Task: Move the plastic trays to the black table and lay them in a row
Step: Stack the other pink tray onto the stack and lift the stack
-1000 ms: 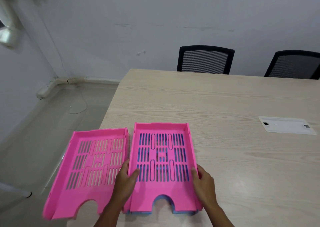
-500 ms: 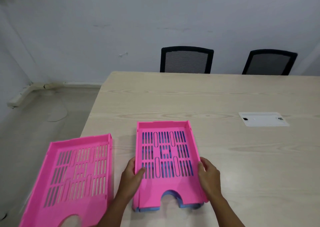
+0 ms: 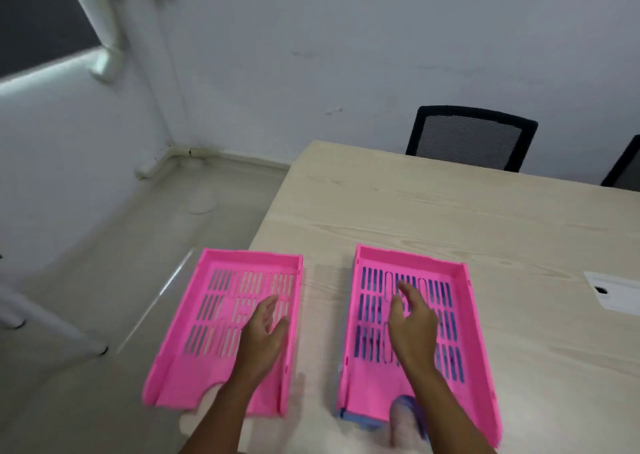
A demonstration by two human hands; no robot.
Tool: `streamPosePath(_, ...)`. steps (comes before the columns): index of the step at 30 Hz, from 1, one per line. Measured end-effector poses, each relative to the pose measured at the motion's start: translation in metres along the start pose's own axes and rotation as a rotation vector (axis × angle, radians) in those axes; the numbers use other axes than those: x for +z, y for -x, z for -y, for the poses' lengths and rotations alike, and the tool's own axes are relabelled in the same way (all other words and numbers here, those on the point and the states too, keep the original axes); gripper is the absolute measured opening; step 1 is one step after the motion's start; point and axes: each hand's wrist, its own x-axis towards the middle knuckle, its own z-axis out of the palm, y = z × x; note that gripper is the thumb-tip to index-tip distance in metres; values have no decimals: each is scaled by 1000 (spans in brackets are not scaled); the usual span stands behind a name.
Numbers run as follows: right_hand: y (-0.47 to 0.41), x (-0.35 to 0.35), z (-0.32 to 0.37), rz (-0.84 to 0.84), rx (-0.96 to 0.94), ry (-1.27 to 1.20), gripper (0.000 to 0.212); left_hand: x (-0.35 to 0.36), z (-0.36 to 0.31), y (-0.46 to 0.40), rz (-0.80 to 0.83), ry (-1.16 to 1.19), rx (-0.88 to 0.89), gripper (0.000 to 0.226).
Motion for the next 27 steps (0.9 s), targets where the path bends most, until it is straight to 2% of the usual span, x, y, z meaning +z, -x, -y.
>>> streamPosePath(5,25,70,36,220,-97,-18,36,-68,11,0,-201,-88,0,50)
streamPosePath(8,46,105,49,387,-86,-14,42,-107,17,-2,-327,-157,-20,47)
streamPosePath(13,76,134,48,543,51,64,53,-148,37,0,-329,-290,-117,51)
streamPosePath(15,86,139,41,563,116,87,49,-159,48,-2,-298,-297,-209,64)
streamPosePath(17,94,143,34,588,151,121,35,-166,59,-6,-243,-263,-325,71)
streamPosePath(20,101,149,25,612,155,120,22,-171,71,-10,-159,-261,-359,49)
streamPosePath(24,100,150,22,509,98,133,25,-173,65,-8,-165,-277,-295,30)
streamPosePath(27,94,145,32,446,68,90,29,-172,59,-8,-189,-248,-285,25)
